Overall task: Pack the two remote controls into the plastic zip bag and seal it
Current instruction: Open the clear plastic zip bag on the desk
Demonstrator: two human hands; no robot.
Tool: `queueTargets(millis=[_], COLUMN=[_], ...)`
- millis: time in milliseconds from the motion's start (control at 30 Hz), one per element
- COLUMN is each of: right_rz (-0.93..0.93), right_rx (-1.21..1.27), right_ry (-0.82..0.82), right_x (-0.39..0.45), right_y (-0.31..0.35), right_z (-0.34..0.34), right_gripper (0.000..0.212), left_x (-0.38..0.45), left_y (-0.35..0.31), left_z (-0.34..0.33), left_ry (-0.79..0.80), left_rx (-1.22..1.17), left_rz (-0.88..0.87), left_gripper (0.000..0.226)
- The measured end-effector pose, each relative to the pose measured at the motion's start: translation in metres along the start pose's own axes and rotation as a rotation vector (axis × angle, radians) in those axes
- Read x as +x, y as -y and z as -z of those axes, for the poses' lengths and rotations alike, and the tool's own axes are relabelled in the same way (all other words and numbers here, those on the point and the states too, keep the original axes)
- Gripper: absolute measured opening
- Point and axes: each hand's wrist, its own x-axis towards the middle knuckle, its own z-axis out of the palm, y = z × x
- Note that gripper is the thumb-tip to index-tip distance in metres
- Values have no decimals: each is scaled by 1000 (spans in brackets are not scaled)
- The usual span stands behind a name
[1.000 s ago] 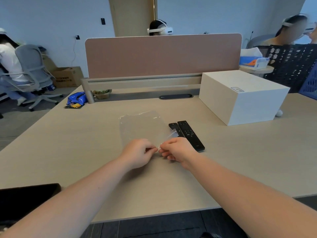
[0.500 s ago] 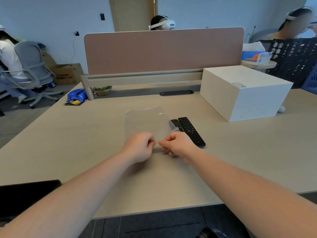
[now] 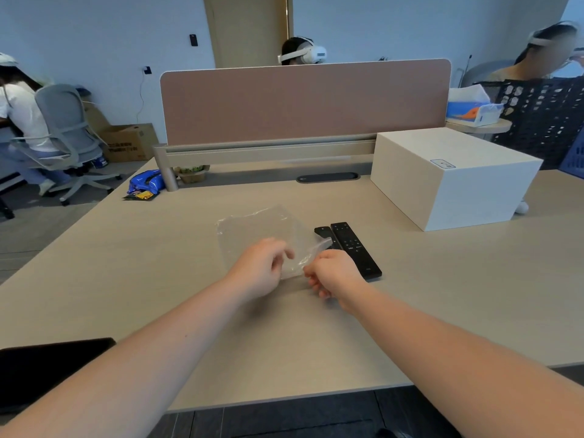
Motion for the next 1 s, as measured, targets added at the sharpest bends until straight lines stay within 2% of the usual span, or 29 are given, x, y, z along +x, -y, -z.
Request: queueTargets(millis=[67, 200, 333, 433, 533, 733, 867, 1000], right_rz=[1, -18, -16, 8, 21, 2, 13, 70], right_rx=[-12, -16, -13, -4, -36, -132, -180, -261], right_ry=[-12, -29, -19, 0, -4, -126, -157, -161], right_x=[-1, -2, -2, -5, -6, 2, 4, 4], right_y=[0, 0, 0, 3, 3, -3, -4, -6], right_z=[1, 5, 7, 6, 5, 13, 20, 18], right_gripper=[24, 24, 23, 19, 17, 13, 11, 13], left_x=[1, 3, 5, 3, 1, 4, 6, 5], left_y=[0, 3, 2, 3, 3, 15, 26, 23], left_z=[1, 6, 9, 5, -2, 16, 29, 25], left_ry=[42, -14, -67, -27, -23, -43, -121, -105], left_rx=[137, 293, 298, 257, 275, 282, 276, 243], left_rz=[-11, 45, 102, 206, 247, 265, 189, 87], left_gripper=[26, 18, 21, 35, 33, 48, 51, 60])
